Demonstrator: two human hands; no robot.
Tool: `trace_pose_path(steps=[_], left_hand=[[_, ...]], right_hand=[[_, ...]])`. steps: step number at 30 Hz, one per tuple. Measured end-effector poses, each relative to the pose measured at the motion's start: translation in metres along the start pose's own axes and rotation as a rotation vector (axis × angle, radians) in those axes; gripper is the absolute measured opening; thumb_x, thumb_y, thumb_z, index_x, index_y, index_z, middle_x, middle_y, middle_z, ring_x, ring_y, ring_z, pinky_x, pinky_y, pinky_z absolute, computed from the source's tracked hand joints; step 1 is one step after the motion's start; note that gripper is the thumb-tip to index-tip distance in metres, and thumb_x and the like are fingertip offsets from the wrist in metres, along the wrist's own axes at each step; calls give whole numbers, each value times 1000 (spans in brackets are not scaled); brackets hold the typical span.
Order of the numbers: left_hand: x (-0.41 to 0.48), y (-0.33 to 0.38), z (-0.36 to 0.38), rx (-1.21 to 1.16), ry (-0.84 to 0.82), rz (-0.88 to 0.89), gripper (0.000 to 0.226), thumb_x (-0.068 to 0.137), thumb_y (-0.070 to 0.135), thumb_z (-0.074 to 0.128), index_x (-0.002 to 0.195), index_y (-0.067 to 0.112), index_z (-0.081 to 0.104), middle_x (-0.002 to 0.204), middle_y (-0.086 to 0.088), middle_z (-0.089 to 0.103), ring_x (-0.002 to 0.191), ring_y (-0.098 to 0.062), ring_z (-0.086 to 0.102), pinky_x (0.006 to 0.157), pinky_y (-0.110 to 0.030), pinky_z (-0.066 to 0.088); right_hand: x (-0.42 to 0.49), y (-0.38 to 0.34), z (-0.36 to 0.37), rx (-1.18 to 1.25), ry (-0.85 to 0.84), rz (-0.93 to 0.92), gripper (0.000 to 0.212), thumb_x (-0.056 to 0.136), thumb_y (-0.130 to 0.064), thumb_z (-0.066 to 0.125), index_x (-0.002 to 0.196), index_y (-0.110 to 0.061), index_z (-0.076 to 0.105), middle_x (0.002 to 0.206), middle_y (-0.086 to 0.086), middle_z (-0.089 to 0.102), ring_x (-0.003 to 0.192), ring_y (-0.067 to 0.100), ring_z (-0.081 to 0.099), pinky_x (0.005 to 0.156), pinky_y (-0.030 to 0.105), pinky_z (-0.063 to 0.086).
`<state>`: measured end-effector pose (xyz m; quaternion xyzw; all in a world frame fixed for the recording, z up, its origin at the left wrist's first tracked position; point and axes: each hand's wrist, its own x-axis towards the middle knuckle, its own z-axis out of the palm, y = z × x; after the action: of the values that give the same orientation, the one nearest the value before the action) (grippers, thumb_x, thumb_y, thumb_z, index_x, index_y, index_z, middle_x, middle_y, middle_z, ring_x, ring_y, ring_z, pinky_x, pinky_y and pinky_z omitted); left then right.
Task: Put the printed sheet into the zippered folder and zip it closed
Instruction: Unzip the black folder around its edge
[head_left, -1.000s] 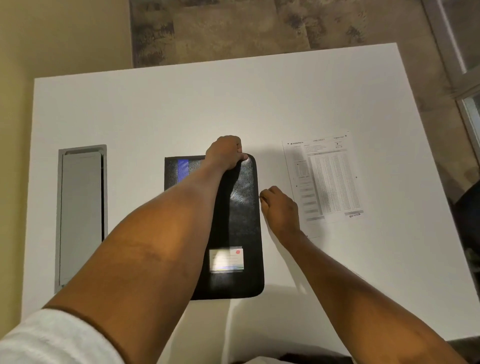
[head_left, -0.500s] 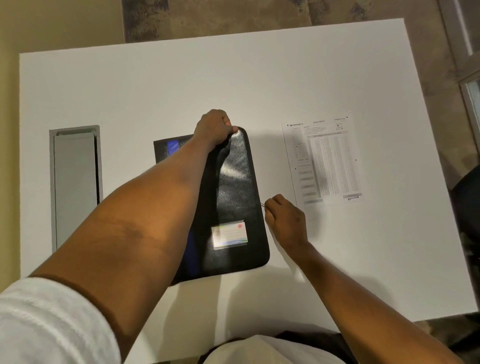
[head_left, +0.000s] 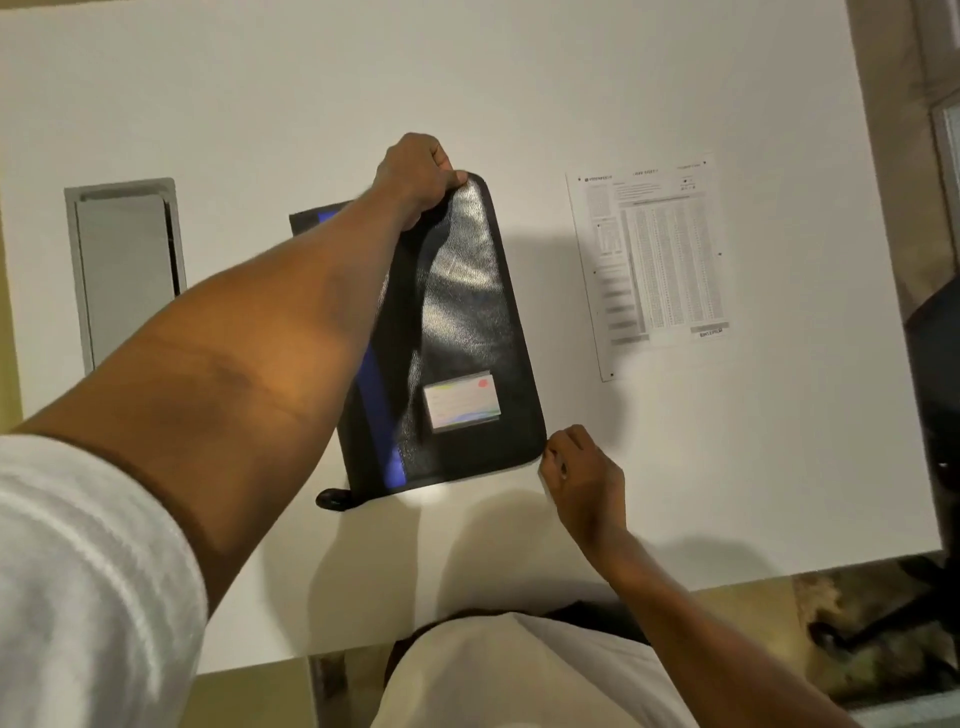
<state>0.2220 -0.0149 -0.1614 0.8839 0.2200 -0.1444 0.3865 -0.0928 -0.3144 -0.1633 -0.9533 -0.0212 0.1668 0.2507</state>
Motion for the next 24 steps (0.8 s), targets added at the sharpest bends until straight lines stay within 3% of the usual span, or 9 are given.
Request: trace_pose_path(steps=[5, 8, 11, 15, 19, 24], left_hand=[[1, -3, 1, 7, 8, 12, 35, 84, 38, 83, 67, 25, 55, 87, 2, 68, 82, -20, 60, 74, -27, 46], [1, -6, 1, 1, 13, 3, 35, 84, 37, 83, 66, 26, 55, 81, 6, 66, 80, -19, 60, 73, -27, 46], [1, -5, -1, -8, 19, -4, 35, 84, 36, 84, 66, 26, 55, 73, 12, 62, 76, -15, 60, 66, -24, 44], [-1, -4, 2, -5, 27, -3, 35, 85, 38, 82, 67, 29, 54, 75, 13, 63, 76, -15, 60, 69, -25, 43], [0, -4, 3, 13, 31, -8, 38, 85, 39, 83, 63, 26, 54, 72, 12, 62, 74, -17, 61, 69, -25, 45], [-1, -3, 3, 8, 38, -16, 38, 85, 37, 82, 64, 26, 53, 74, 12, 63, 78, -18, 62, 70, -25, 44]], right_hand=[[-38, -11, 17, 3, -20, -50, 5, 93, -14, 74, 90, -13, 69, 87, 1, 69, 63, 16, 65, 59, 31, 61], [-50, -30, 30, 37, -25, -36, 12, 90, -14, 76, 84, -13, 66, 79, 1, 67, 60, 17, 63, 58, 36, 61], [-59, -49, 42, 110, -8, -58, 19, 89, -15, 79, 79, -16, 63, 72, -3, 66, 58, 8, 56, 59, 27, 58], [-65, -72, 58, 153, -19, -69, 29, 90, -14, 76, 71, -19, 54, 60, -7, 55, 52, 9, 43, 51, 28, 52], [-65, -94, 76, 133, -69, -103, 28, 91, -11, 67, 67, -16, 54, 58, -3, 53, 51, 16, 47, 49, 37, 52], [-69, -114, 98, 119, -108, -198, 21, 93, -16, 68, 73, -17, 61, 61, -3, 59, 51, 9, 47, 48, 24, 48]])
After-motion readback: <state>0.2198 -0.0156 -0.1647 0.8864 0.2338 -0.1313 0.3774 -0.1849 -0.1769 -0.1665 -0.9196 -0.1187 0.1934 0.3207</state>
